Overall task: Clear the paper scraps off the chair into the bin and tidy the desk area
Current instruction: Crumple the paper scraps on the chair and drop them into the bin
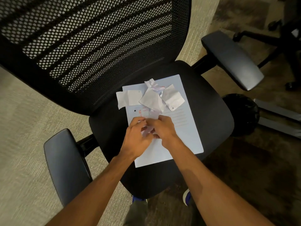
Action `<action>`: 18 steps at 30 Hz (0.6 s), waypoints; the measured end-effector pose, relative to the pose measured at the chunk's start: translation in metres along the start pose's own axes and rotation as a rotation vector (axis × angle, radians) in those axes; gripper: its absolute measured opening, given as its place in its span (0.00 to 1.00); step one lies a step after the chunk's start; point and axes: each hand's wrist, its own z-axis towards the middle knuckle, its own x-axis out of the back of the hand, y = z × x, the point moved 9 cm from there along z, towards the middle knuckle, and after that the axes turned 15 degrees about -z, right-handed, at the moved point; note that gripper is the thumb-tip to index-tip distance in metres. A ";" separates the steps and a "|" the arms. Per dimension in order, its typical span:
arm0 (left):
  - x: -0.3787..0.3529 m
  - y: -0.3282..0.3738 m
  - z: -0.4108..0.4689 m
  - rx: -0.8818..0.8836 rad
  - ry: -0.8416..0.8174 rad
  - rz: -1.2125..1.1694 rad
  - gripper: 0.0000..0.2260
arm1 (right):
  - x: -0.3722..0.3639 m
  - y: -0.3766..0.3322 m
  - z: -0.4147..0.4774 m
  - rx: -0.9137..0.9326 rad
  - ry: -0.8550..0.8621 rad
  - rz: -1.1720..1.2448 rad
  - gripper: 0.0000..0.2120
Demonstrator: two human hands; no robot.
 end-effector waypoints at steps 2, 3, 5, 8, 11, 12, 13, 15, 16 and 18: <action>0.008 0.001 0.002 -0.023 0.021 -0.070 0.11 | 0.004 -0.004 0.001 0.006 0.037 0.014 0.12; 0.015 0.003 0.005 -0.045 0.048 -0.098 0.08 | 0.006 -0.007 0.002 0.009 0.050 0.013 0.13; 0.031 0.006 0.013 -0.080 0.132 -0.121 0.07 | 0.010 -0.009 0.004 0.016 0.075 -0.012 0.12; 0.060 0.003 0.032 -0.031 0.328 -0.088 0.10 | 0.015 -0.009 0.006 0.020 0.092 0.059 0.05; 0.086 -0.014 0.055 0.106 0.493 -0.029 0.21 | 0.019 -0.009 0.007 0.019 0.075 0.159 0.11; 0.091 -0.024 0.063 0.182 0.524 -0.027 0.25 | 0.020 -0.009 0.006 0.019 0.073 0.178 0.11; 0.096 -0.033 0.070 0.267 0.545 -0.040 0.29 | 0.021 -0.009 0.006 0.020 0.070 0.197 0.13; 0.098 -0.048 0.080 0.413 0.562 -0.082 0.34 | 0.021 -0.008 0.005 0.009 0.063 0.236 0.16; 0.097 -0.052 0.083 0.462 0.568 -0.095 0.35 | 0.021 -0.007 0.005 0.001 0.061 0.246 0.17; 0.095 -0.057 0.087 0.518 0.606 -0.116 0.34 | 0.021 -0.005 0.006 -0.012 0.055 0.270 0.17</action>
